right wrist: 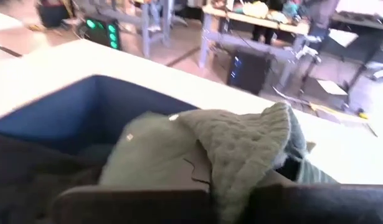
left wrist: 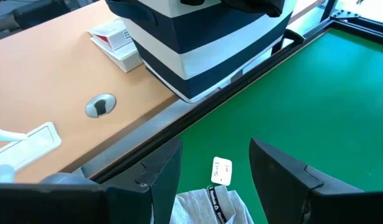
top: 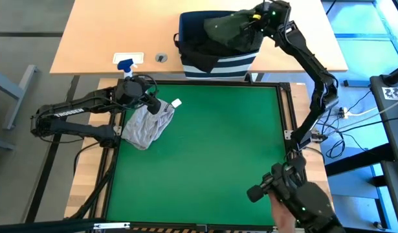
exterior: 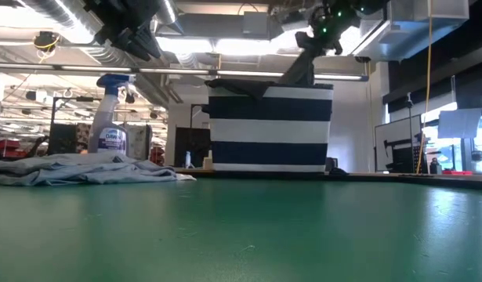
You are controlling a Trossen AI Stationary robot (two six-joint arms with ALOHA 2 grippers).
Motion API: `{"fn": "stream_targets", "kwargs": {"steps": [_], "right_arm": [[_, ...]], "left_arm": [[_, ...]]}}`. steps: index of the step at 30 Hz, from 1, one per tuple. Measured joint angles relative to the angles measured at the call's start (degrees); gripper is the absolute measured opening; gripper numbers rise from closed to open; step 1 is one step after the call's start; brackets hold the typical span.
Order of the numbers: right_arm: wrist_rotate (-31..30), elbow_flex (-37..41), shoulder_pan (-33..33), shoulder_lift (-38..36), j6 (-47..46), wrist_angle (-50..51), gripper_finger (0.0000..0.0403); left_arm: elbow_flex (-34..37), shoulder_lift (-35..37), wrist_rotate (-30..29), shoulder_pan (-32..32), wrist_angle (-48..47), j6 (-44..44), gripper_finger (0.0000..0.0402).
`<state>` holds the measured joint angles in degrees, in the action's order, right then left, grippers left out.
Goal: Fold Laundry from Bin
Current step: Fold the green shirt
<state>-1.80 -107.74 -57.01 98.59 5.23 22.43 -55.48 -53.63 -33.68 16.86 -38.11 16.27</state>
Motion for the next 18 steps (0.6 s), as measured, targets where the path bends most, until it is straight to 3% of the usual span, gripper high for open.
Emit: {"fn": "stream_targets", "kwargs": {"steps": [13, 18], "right_arm": [[9.7, -9.9, 0.3, 0.0, -1.0, 2.3, 0.0002], [10.4, -12.4, 2.1, 0.0, -0.3, 3.3, 0.0001]], "left_arm": [[0.0, 0.0, -0.3, 0.0, 0.0, -0.5, 0.0183], [0.0, 0.0, -0.4, 0.0, 0.0, -1.9, 0.0183]]}}
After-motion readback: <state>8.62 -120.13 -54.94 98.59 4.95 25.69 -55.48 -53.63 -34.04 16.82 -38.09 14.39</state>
